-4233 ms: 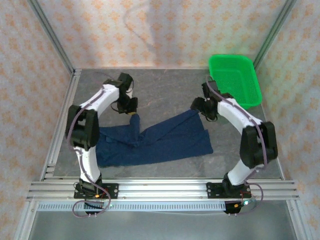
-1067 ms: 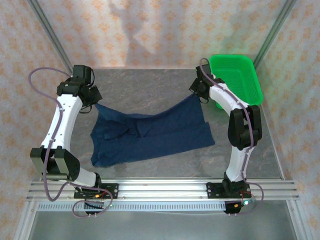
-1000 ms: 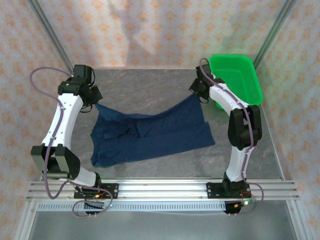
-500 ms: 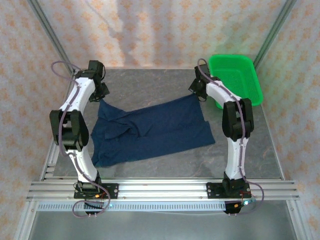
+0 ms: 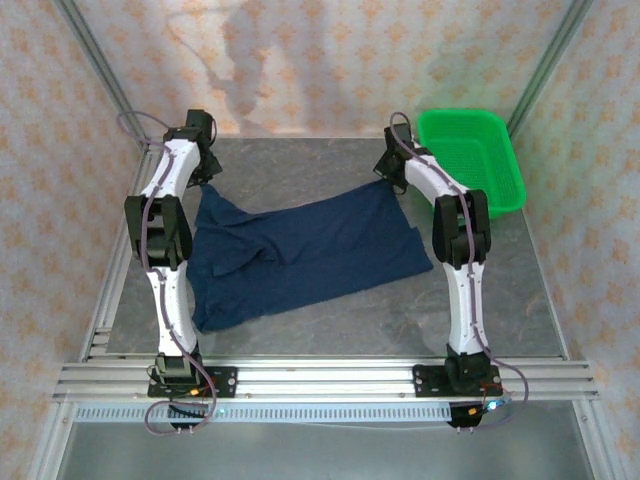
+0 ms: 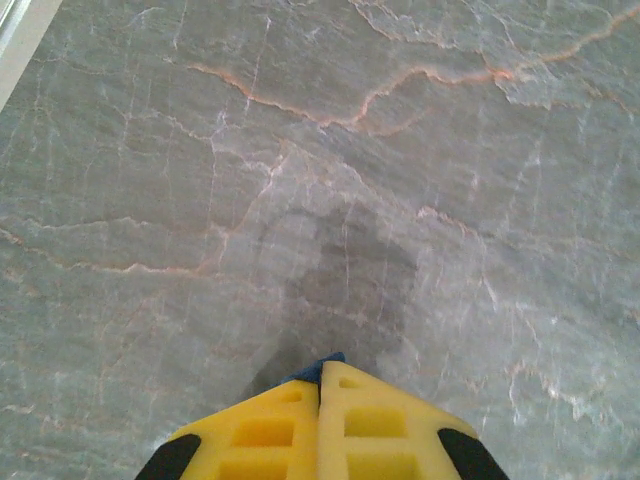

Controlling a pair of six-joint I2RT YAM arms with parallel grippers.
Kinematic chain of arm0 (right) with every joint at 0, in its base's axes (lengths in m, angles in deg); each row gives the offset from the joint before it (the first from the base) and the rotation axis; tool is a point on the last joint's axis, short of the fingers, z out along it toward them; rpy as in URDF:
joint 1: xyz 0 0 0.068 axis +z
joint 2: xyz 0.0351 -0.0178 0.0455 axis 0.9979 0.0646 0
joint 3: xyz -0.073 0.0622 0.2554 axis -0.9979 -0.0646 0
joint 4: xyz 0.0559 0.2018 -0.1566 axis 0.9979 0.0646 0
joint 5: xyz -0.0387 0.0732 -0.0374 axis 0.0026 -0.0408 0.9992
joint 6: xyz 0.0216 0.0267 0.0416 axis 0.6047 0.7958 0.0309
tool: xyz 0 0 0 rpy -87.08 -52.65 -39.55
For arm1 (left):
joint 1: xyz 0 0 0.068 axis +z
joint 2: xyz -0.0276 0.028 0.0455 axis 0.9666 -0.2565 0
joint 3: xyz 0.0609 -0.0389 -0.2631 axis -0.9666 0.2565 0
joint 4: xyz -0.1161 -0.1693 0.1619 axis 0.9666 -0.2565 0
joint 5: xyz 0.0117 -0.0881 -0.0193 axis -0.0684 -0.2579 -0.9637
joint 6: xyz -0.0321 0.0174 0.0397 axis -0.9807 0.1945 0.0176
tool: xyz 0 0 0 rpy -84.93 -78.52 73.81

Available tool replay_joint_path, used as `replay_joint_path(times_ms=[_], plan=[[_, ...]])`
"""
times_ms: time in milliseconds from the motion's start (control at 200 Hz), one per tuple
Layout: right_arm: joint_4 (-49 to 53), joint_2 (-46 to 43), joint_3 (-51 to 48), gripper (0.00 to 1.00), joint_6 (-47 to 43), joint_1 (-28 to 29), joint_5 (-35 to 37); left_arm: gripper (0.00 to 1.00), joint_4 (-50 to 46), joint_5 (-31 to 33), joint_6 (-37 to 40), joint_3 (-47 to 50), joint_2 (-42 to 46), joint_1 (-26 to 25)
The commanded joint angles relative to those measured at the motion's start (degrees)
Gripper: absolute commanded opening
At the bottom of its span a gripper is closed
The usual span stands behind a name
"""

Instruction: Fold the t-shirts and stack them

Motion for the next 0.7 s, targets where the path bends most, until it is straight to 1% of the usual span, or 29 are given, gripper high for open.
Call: replay_joint_path(times_ms=[0, 135, 155, 210, 265, 310, 345, 375, 385, 405, 420, 435, 455, 475, 505, 555, 590, 655, 696], plan=[[-0.5, 0.6, 2.5, 0.00, 1.8, -0.8, 1.6, 0.00, -2.4, 0.3, -5.2, -4.9, -2.3, 2.2], [-1.2, 0.8, 3.7, 0.00, 1.9, -0.9, 1.8, 0.00, -3.5, -2.8, -8.8, -9.9, -5.8, 3.9], [-1.2, 0.8, 4.0, 0.01, 2.0, -0.9, 1.7, 0.03, -3.7, -3.1, -9.2, -10.5, -6.3, 4.1], [-1.4, 0.7, 4.3, 0.05, 2.2, -1.0, 1.1, 0.15, -4.2, -4.7, -10.1, -13.0, -7.2, 4.5], [-1.7, 0.2, 4.3, 0.07, 3.1, -1.2, 0.6, 0.20, -4.8, -5.1, -11.5, -15.3, -7.2, 4.9], [-2.4, -0.5, 3.7, 0.12, 3.9, -1.3, 0.4, 0.27, -3.8, -5.9, -12.6, -16.0, -6.0, 5.4], [-3.1, -1.4, 2.9, 0.17, 4.6, -1.4, 0.7, 0.36, -2.4, -6.6, -13.5, -16.2, -4.7, 5.7], [-4.0, -2.1, 2.0, 0.20, 5.1, -1.4, 0.9, 0.48, -1.2, -7.1, -14.2, -16.2, -3.4, 6.0], [-4.4, -2.4, 1.8, 0.21, 5.3, -1.4, 0.9, 0.54, -0.9, -7.2, -14.4, -16.3, -2.9, 6.0], [-4.8, -2.9, 1.2, 0.28, 5.6, -1.5, 0.9, 0.64, -0.4, -7.5, -14.6, -16.6, -2.2, 6.3], [-5.3, -3.3, 0.8, 0.35, 5.9, -1.5, 0.9, 0.69, 0.0, -7.7, -14.8, -16.9, -1.7, 6.5], [-5.7, -3.6, 0.4, 0.42, 6.1, -1.5, 0.9, 0.78, 0.1, -8.1, -14.8, -17.2, -1.2, 6.5], [-5.9, -4.0, 0.0, 0.48, 6.3, -1.5, 0.8, 0.83, 0.0, -8.6, -14.7, -17.6, -0.7, 6.7], [-6.1, -4.5, -0.2, 0.52, 6.5, -1.5, 0.7, 0.85, -0.7, -9.0, -14.6, -18.3, -0.3, 6.9], [-5.8, -5.0, -0.5, 0.56, 6.5, -1.5, 0.3, 0.86, -2.5, -9.4, -14.3, -19.3, 0.2, 7.1], [-5.3, -6.1, -1.0, 0.58, 6.5, -1.5, -1.0, 0.87, -6.1, -10.1, -13.5, -19.7, 1.8, 7.1], [-5.2, -7.3, -2.2, 0.60, 6.6, -1.5, -2.3, 0.87, -7.4, -11.3, -12.8, -17.6, 4.1, 7.1], [-6.1, -10.2, -5.6, 0.62, 6.9, -1.5, -6.6, 0.87, -6.0, -15.3, -12.1, -7.2, 11.2, 6.9], [-7.0, -12.4, -8.4, 0.63, 7.2, -1.4, -9.7, 0.87, -3.1, -18.1, -11.7, 2.4, 16.9, 6.8]])
